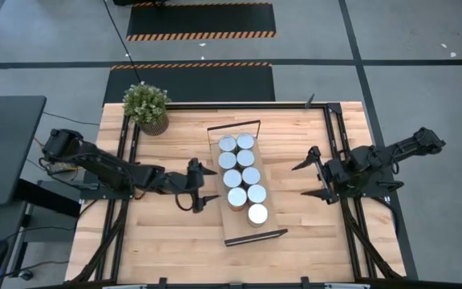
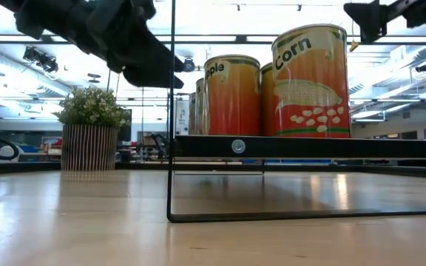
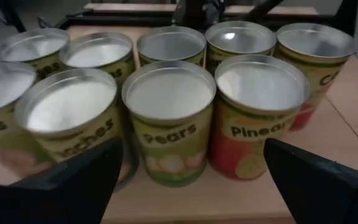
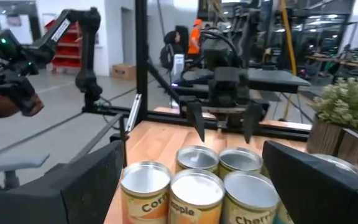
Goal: Pick and place cans onto a shelf
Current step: Return to Home Position
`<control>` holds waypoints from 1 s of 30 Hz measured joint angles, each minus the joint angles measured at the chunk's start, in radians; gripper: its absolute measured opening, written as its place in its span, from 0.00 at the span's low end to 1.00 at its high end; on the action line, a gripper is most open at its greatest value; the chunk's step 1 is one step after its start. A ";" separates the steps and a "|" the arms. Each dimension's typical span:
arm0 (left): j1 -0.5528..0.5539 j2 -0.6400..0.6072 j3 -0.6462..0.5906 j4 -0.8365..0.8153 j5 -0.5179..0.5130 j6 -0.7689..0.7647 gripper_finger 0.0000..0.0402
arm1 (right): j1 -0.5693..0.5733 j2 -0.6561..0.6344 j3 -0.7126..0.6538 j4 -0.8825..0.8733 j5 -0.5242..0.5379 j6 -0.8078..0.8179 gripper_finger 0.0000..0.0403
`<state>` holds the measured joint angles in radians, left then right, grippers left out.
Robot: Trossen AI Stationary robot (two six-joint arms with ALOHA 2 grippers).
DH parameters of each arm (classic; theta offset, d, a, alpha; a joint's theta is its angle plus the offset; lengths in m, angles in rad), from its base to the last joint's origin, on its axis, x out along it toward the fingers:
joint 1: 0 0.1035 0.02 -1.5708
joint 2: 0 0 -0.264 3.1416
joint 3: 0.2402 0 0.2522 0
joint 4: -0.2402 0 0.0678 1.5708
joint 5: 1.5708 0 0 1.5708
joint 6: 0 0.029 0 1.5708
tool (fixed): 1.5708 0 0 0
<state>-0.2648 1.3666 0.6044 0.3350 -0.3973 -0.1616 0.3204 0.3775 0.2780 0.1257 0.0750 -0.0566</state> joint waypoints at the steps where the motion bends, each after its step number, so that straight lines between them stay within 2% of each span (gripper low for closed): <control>1: 0.002 -0.022 -0.020 0.007 0.001 0.001 0.99 | -0.008 -0.016 -0.013 0.000 0.000 0.003 0.97; 9: 0.068 -0.236 -0.222 0.199 0.003 0.016 0.99 | -0.093 -0.160 -0.092 -0.008 -0.051 0.016 0.97; 13: 0.116 -0.352 -0.301 0.223 0.002 0.030 0.99 | -0.147 -0.232 -0.125 -0.016 -0.059 0.012 0.97; 19: 0.187 -0.531 -0.405 0.254 -0.005 0.088 0.99 | -0.227 -0.326 -0.150 -0.032 -0.145 -0.022 0.97; 22: 0.211 -0.632 -0.460 0.266 -0.024 0.111 0.99 | -0.258 -0.369 -0.154 -0.061 -0.148 -0.049 0.97; 26: 0.227 -0.762 -0.529 0.273 -0.072 0.145 0.98 | -0.293 -0.373 -0.155 -0.092 -0.155 -0.073 0.97; 30: 0.229 -0.879 -0.587 0.289 -0.076 0.188 0.98 | -0.325 -0.374 -0.155 -0.111 -0.157 -0.081 0.97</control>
<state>-0.0357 0.4880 0.0174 0.6235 -0.4737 0.0262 -0.0047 0.0040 0.1230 0.0151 -0.0818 -0.1379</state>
